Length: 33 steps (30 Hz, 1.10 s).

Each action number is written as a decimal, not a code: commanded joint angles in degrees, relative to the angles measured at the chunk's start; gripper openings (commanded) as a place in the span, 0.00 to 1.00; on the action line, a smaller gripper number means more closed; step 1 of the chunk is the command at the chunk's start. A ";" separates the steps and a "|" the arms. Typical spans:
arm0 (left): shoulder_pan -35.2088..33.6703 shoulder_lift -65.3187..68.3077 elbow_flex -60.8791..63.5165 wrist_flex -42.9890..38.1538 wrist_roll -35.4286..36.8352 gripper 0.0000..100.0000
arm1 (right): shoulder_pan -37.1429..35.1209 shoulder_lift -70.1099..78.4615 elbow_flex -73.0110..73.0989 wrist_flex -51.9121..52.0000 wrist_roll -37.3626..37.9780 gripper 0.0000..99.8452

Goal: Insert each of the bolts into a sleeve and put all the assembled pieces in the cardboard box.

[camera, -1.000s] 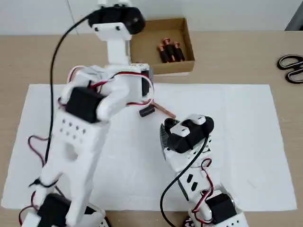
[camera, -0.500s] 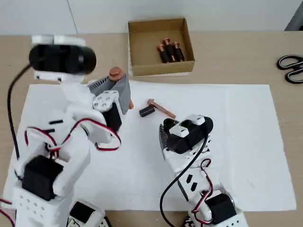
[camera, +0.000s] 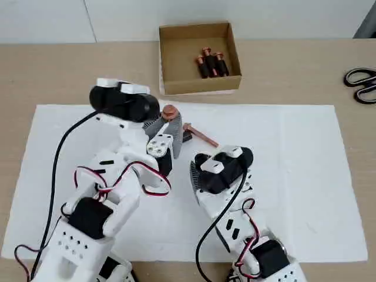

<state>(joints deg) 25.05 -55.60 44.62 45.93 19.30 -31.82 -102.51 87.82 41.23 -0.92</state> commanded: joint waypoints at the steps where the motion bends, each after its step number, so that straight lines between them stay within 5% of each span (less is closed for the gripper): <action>1: 0.70 4.13 -6.64 4.31 -0.26 0.01 | -0.31 -0.40 -0.44 -1.27 -0.35 0.00; 10: 4.75 10.55 -14.73 7.30 3.69 0.01 | -0.40 -0.40 -0.35 -1.27 -0.35 0.00; 33: 5.19 10.55 -9.71 0.79 5.01 0.01 | -0.40 -0.40 0.26 -1.27 -0.35 0.00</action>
<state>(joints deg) 29.80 -44.88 35.30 48.48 23.69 -31.74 -102.51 88.09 41.23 -0.92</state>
